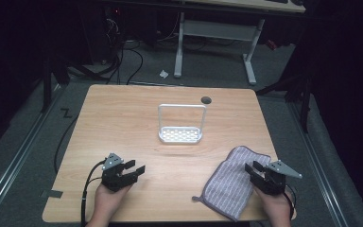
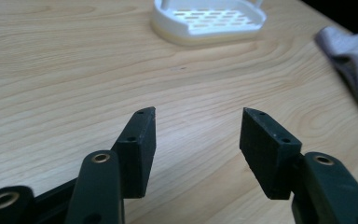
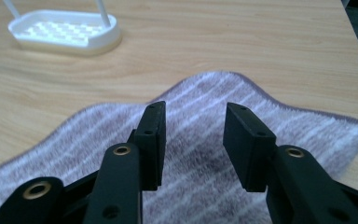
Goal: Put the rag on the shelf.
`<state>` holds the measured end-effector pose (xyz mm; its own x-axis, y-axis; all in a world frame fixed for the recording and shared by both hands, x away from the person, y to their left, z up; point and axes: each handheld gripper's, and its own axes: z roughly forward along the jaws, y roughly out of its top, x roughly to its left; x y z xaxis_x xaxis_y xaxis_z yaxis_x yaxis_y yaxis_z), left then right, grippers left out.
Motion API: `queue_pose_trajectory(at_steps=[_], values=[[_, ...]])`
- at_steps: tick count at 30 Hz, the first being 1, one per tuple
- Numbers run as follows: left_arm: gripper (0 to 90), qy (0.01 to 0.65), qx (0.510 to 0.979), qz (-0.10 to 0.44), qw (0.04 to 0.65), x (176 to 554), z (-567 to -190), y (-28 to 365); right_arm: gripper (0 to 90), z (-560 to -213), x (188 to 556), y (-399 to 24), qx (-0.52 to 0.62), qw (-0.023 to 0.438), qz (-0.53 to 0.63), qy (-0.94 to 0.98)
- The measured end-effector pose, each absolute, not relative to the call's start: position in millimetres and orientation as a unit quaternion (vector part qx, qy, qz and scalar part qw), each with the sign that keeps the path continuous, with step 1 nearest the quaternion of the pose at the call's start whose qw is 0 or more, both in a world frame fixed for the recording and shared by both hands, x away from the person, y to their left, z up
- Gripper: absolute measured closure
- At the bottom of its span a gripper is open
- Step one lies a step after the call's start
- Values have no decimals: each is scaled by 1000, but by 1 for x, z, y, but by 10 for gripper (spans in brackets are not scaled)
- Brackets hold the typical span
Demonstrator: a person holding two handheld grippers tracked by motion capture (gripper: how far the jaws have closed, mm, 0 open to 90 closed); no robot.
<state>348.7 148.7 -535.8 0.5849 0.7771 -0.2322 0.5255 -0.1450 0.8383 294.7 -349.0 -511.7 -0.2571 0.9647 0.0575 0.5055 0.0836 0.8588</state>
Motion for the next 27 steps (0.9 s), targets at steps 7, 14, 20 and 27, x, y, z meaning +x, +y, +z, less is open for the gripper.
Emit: queue_pose_trajectory(at_steps=[7,14,20,27], values=[[451,444,740,129,488,349,-536,148,640,-513,289,-351,535,277,400,691],[465,435,746,126,489,346,-534,139,871,-516,290,-356,539,250,398,698],[531,418,759,134,481,344,-533,132,900,-523,300,-357,547,239,382,705],[535,417,759,131,483,344,-532,132,900,-537,313,-350,547,221,348,729]])
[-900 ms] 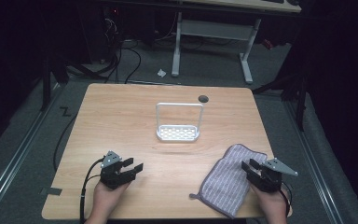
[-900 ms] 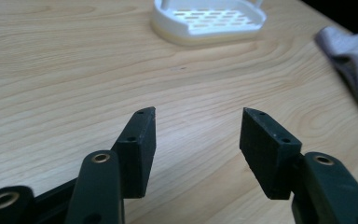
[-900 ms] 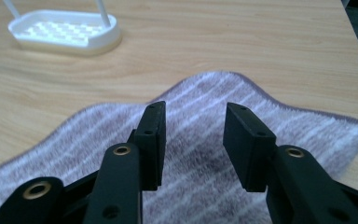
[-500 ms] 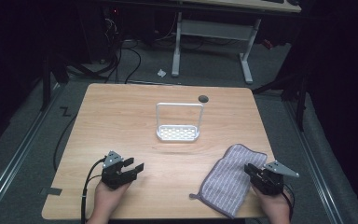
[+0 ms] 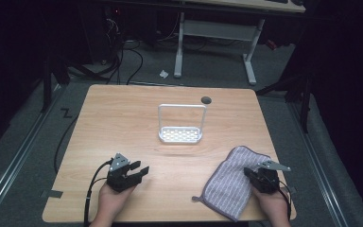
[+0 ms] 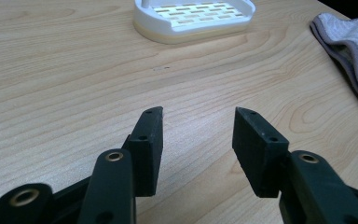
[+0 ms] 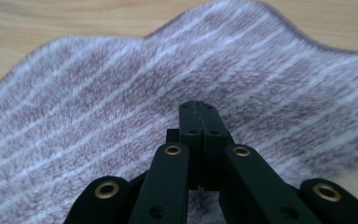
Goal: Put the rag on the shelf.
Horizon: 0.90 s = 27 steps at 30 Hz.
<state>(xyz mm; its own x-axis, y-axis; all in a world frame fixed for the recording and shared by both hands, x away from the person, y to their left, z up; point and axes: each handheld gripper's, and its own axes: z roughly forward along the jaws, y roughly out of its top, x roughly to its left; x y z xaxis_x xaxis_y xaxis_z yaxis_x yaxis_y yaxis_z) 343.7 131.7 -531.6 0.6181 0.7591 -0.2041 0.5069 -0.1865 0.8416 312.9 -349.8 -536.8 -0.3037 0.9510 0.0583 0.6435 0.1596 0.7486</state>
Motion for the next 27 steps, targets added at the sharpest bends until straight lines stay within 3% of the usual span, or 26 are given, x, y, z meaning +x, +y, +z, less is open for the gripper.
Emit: queue_pose_trajectory(at_steps=[27], values=[[559,351,801,115,471,329,-529,85,900,-539,305,-253,408,186,369,814]])
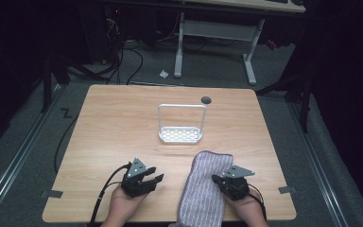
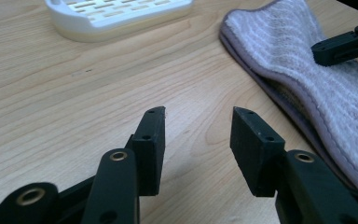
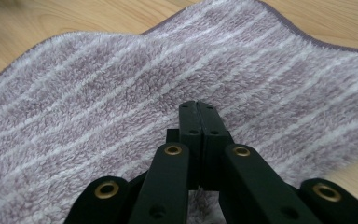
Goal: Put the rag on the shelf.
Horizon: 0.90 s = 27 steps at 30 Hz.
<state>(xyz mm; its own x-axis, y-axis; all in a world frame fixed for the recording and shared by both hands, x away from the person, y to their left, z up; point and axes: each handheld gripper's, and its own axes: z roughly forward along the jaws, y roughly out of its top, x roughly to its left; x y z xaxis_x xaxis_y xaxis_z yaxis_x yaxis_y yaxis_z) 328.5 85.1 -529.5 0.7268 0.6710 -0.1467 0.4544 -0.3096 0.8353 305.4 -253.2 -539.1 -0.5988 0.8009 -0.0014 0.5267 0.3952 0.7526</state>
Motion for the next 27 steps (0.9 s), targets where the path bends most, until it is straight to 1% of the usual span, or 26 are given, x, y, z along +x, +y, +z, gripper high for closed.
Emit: queue_pose_trajectory(at_steps=[2,5,6,8,9,12,15,16,18,22,25,27], values=[[562,349,798,106,480,329,-528,81,900,-540,305,-243,396,178,376,819],[563,349,798,110,479,330,-528,79,900,-541,305,-233,385,173,380,823],[566,349,798,108,480,332,-527,78,900,-541,304,-222,371,168,383,829],[572,349,796,103,484,334,-527,76,900,-541,304,-218,366,167,384,831],[592,341,798,104,486,335,-526,69,900,-541,303,-206,355,164,383,837],[601,329,804,101,485,337,-525,57,900,-541,302,-198,344,162,383,842],[611,317,821,101,465,339,-531,42,900,-541,301,-189,333,160,385,846],[636,314,830,118,447,340,-534,37,900,-541,300,-186,326,167,381,849],[657,315,842,137,417,343,-539,31,894,-541,299,-186,326,167,381,849],[681,324,839,146,412,345,-541,37,883,-540,295,-194,329,160,381,849],[686,328,837,146,414,344,-542,39,882,-540,290,-204,332,155,381,849],[682,327,837,150,413,344,-542,39,876,-539,285,-206,329,160,376,851]])
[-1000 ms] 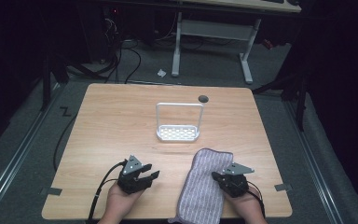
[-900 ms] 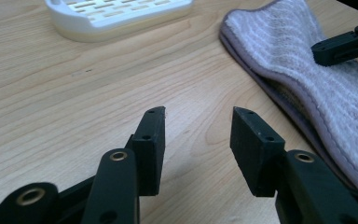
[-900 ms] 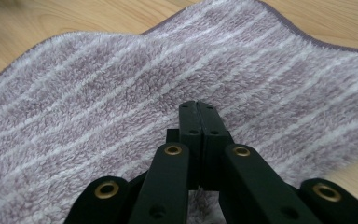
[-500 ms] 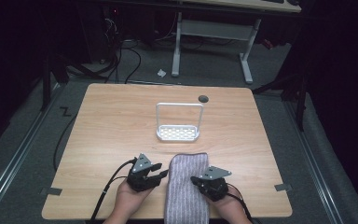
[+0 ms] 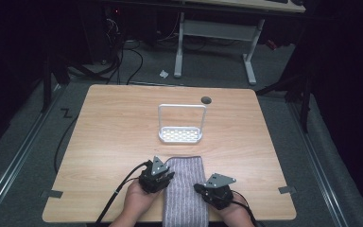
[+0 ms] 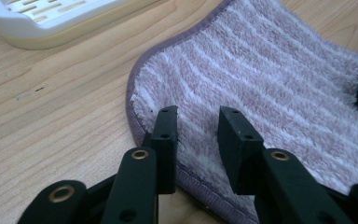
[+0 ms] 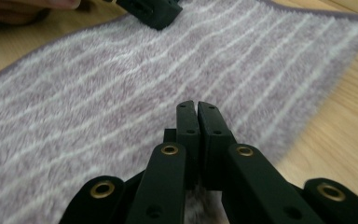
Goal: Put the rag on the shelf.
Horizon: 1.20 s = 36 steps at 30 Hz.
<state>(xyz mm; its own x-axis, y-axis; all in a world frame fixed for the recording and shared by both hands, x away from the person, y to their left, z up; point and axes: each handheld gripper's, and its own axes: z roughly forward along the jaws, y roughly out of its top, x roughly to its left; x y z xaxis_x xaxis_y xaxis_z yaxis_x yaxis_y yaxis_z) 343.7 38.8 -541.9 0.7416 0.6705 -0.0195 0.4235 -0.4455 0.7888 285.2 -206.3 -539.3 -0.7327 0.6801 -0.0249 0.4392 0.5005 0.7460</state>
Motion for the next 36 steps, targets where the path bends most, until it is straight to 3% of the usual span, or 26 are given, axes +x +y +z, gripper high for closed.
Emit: queue_pose_trajectory(at_steps=[3,10,15,18,21,25,29,30,36], values=[[672,333,833,138,419,345,-542,41,868,-539,282,-209,327,161,374,853],[531,386,800,125,442,365,-538,54,853,-539,282,-208,328,155,378,852],[506,405,797,114,432,376,-541,48,850,-540,283,-210,328,149,381,851],[540,410,795,115,432,378,-541,43,849,-540,283,-210,324,151,384,851],[686,404,797,114,434,379,-542,39,840,-540,285,-211,327,144,388,850],[747,405,797,110,434,379,-542,38,792,-537,283,-212,335,142,411,836],[773,408,796,102,436,379,-543,40,739,-535,286,-211,345,153,416,827],[779,408,795,100,437,380,-543,40,692,-532,295,-212,365,166,414,817],[782,407,796,98,437,380,-543,41,605,-521,328,-223,430,198,408,781]])
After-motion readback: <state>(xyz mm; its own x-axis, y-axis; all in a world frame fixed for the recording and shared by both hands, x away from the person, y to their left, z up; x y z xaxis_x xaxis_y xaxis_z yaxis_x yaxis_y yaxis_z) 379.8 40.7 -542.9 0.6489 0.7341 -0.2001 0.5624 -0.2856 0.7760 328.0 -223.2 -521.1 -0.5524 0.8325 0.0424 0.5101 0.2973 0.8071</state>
